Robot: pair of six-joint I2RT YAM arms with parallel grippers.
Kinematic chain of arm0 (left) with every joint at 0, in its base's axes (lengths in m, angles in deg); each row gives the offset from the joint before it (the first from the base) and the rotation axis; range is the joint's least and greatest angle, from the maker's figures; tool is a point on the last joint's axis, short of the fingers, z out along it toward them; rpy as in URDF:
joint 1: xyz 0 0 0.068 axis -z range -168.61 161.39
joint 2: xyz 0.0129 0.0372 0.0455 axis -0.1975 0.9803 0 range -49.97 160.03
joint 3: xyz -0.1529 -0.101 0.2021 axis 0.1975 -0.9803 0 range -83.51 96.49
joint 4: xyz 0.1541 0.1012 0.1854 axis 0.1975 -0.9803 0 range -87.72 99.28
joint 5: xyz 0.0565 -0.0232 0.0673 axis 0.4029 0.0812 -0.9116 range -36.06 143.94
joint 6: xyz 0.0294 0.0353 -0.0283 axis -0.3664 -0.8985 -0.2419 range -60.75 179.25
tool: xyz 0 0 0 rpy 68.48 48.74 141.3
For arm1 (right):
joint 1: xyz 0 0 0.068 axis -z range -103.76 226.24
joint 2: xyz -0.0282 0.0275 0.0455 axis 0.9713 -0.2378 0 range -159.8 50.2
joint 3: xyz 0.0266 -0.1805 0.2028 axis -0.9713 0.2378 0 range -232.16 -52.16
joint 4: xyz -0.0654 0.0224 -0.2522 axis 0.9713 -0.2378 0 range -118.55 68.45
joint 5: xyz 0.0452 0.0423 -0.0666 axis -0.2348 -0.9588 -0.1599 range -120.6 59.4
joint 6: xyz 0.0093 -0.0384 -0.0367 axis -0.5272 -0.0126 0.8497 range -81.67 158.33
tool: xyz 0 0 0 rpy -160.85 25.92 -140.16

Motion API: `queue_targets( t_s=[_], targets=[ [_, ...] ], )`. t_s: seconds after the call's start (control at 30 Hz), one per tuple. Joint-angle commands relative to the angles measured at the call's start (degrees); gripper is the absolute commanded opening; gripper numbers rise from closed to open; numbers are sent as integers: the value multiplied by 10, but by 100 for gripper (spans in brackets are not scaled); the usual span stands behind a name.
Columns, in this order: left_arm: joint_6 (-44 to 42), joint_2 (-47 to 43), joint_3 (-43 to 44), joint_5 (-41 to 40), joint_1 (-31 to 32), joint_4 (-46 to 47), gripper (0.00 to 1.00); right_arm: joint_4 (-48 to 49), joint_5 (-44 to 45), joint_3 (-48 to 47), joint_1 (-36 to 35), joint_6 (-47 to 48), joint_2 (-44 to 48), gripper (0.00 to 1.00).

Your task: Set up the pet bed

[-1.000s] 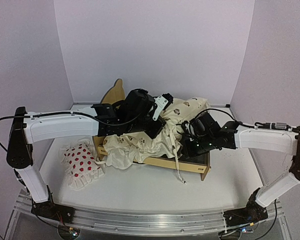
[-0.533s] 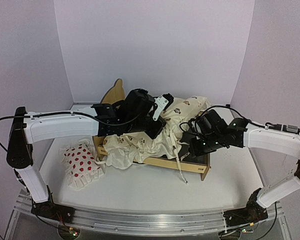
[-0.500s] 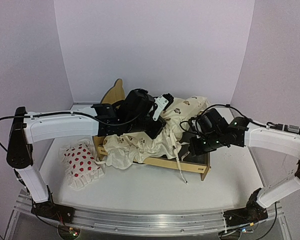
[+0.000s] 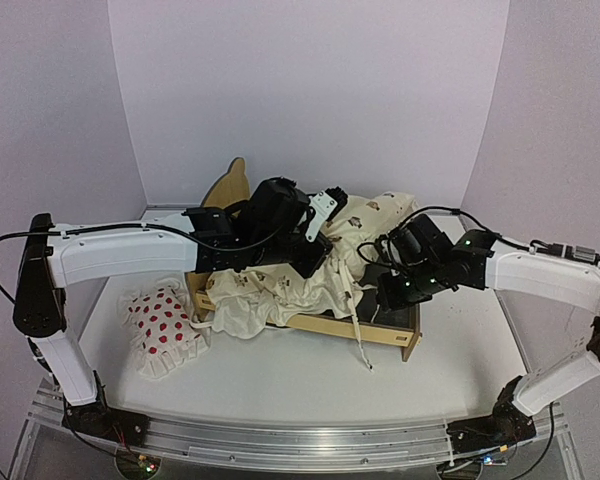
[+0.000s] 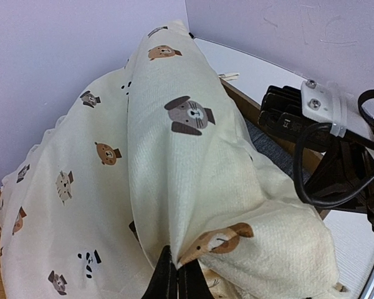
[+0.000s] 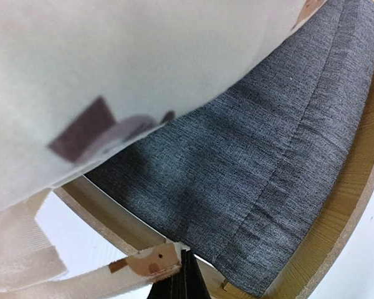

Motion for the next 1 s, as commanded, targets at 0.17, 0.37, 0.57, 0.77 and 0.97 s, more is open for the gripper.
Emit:
queue_targets(
  t_s=[0.17, 0.37, 0.57, 0.77, 0.97],
  targets=[
    [3, 1, 12, -2, -5, 18, 0, 3, 10, 2, -6, -9, -42, 0],
    [2, -1, 12, -1, -6, 17, 0, 3, 19, 4, -6, -9, -20, 6],
    [2, -3, 9, -3, -5, 12, 0, 2, 15, 23, -6, -8, 32, 42],
    [7, -2, 4, 0, -6, 10, 0, 2, 17, 78, -9, -15, 116, 56],
    [9, -2, 0, 0, -6, 10, 0, 18, -8, 168, -16, -18, 235, 58]
  ],
)
